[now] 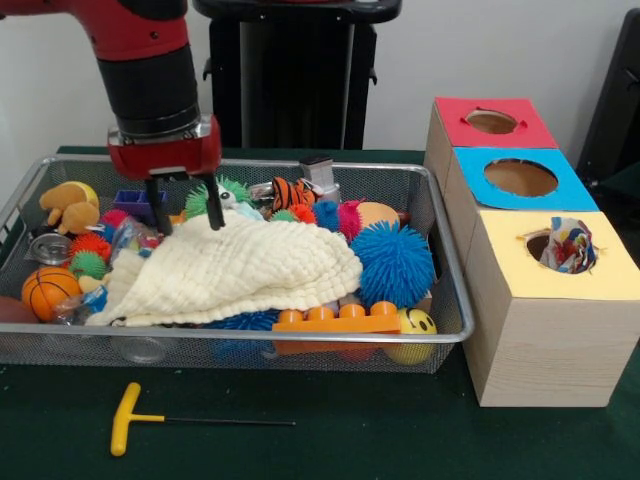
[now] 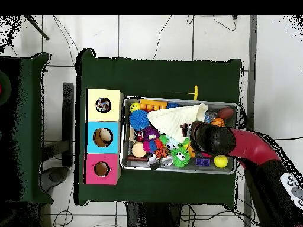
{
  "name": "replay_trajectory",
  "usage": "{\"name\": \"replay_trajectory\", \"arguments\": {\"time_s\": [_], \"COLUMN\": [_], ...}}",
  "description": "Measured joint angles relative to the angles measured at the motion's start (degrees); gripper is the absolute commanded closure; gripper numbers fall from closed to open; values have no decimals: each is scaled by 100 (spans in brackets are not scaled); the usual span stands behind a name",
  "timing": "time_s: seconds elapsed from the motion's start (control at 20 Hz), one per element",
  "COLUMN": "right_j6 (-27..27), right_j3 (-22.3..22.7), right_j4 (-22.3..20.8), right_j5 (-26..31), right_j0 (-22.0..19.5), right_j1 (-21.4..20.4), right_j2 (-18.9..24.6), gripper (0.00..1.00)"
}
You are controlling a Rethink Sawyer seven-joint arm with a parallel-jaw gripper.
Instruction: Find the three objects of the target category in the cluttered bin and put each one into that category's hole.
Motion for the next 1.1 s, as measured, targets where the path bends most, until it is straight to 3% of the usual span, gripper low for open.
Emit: {"name": "replay_trajectory", "arguments": {"time_s": [0.35, 1.1], "right_j6": [0, 0], "right_j3": [0, 4], "right_j4": [-145, -192], "right_j5": [0, 1], "right_j0": [95, -171], "right_j1": [137, -33], "right_j2": [85, 127], "gripper": [0, 0]}}
